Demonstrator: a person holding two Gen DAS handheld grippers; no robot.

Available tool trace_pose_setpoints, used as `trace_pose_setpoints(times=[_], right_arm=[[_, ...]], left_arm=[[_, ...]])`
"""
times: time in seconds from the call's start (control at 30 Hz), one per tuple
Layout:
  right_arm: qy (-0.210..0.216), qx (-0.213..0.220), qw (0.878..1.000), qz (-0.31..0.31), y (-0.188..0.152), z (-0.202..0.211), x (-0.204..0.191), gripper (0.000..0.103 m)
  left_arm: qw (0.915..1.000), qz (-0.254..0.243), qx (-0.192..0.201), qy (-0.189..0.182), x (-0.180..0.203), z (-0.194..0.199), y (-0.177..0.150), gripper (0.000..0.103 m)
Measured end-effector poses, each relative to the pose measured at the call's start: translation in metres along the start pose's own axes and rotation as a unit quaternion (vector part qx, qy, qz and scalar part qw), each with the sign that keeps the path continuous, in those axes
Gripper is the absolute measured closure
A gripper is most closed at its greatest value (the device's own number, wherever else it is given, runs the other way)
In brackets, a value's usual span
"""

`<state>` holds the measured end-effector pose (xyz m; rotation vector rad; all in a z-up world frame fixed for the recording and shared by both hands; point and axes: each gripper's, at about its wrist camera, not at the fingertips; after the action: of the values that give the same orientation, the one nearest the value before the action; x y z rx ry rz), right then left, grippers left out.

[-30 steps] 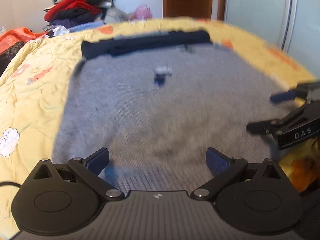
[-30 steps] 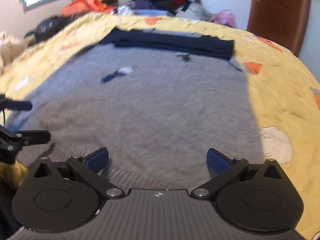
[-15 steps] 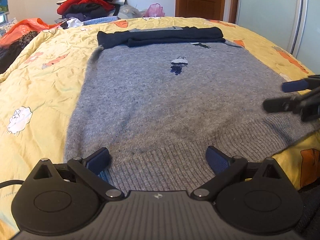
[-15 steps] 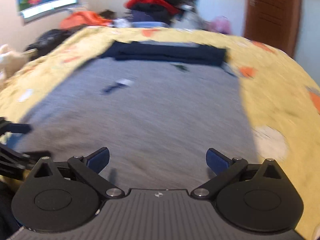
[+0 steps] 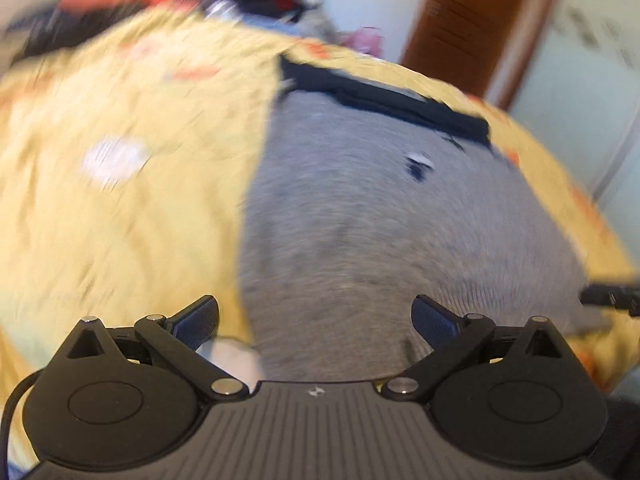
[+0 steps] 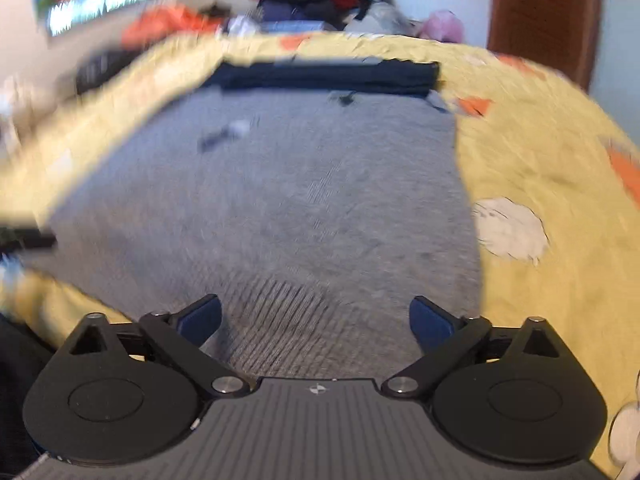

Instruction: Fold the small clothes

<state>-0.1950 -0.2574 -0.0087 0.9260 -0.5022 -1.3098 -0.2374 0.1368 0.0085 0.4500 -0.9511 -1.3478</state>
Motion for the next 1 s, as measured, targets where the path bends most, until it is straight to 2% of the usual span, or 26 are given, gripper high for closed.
trace_pose_setpoints(times=[0.07,0.17,0.2,0.27,0.33,0.43,0.5,0.53,0.57,0.6,0.67,0.7,0.73,0.8,0.87,0.93,1.0], right_arm=[[0.015,0.002,0.997,-0.072,0.007,0.010,0.028,0.009],[-0.002,-0.024,0.988,-0.152,0.010,0.011,0.070,0.010],[0.002,-0.041,0.984,-0.174,0.008,0.009,0.080,0.010],[0.035,-0.043,0.976,-0.209,0.004,0.012,0.094,0.010],[0.077,-0.055,0.961,-0.258,0.001,0.012,0.106,0.011],[0.155,-0.082,0.925,-0.338,-0.007,0.001,0.118,0.012],[0.175,-0.083,0.916,-0.352,-0.010,-0.002,0.115,0.012],[0.177,-0.084,0.914,-0.355,-0.010,-0.003,0.114,0.016],[0.176,-0.086,0.914,-0.354,-0.009,-0.003,0.112,0.028],[0.170,-0.090,0.917,-0.348,-0.008,-0.003,0.111,0.036],[0.149,-0.105,0.924,-0.337,-0.009,-0.007,0.110,0.083],[0.135,-0.115,0.927,-0.330,-0.010,-0.008,0.111,0.092],[0.128,-0.113,0.930,-0.326,-0.011,-0.009,0.112,0.092],[0.121,-0.109,0.934,-0.319,-0.010,-0.009,0.110,0.092],[0.099,-0.103,0.950,-0.277,0.001,-0.003,0.104,0.092],[0.099,-0.080,0.962,-0.243,0.019,0.016,0.104,0.092],[0.068,-0.082,0.978,-0.180,0.031,0.030,0.099,0.093]], left_arm=[[0.9985,0.051,-0.003,-0.020,-0.018,0.001,0.004,0.000],[0.9936,0.101,-0.015,-0.049,-0.027,-0.001,0.010,0.000],[0.9903,0.119,-0.019,-0.069,-0.028,-0.003,0.011,0.000],[0.9783,0.166,-0.027,-0.120,-0.032,-0.009,0.010,0.000],[0.9652,0.209,-0.041,-0.152,-0.035,-0.019,0.006,0.000],[0.9582,0.229,-0.038,-0.167,-0.036,-0.024,0.006,0.001],[0.9570,0.231,-0.051,-0.168,-0.038,-0.027,0.008,0.015],[0.9583,0.225,-0.058,-0.166,-0.038,-0.028,0.008,0.026],[0.9615,0.214,-0.062,-0.161,-0.037,-0.027,0.009,0.036],[0.9650,0.202,-0.066,-0.154,-0.037,-0.027,0.010,0.041],[0.9704,0.185,-0.072,-0.138,-0.039,-0.026,0.009,0.065],[0.9734,0.176,-0.075,-0.126,-0.040,-0.027,0.009,0.075],[0.9770,0.162,-0.083,-0.111,-0.040,-0.029,0.009,0.095],[0.9777,0.160,-0.087,-0.105,-0.043,-0.030,0.008,0.096],[0.9814,0.140,-0.088,-0.097,-0.038,-0.026,0.010,0.096],[0.9847,0.114,-0.092,-0.095,-0.032,-0.021,0.010,0.096],[0.9858,0.097,-0.096,-0.098,-0.033,-0.020,0.006,0.097]])
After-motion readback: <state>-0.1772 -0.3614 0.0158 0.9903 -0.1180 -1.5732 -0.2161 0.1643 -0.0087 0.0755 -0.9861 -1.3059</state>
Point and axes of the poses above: each gripper's, at about its wrist camera, not at the fingertips, and z roughly against the way its jaws point, x to its right, y to its top, and after that the axes turned 10 degrees about x, right-handed
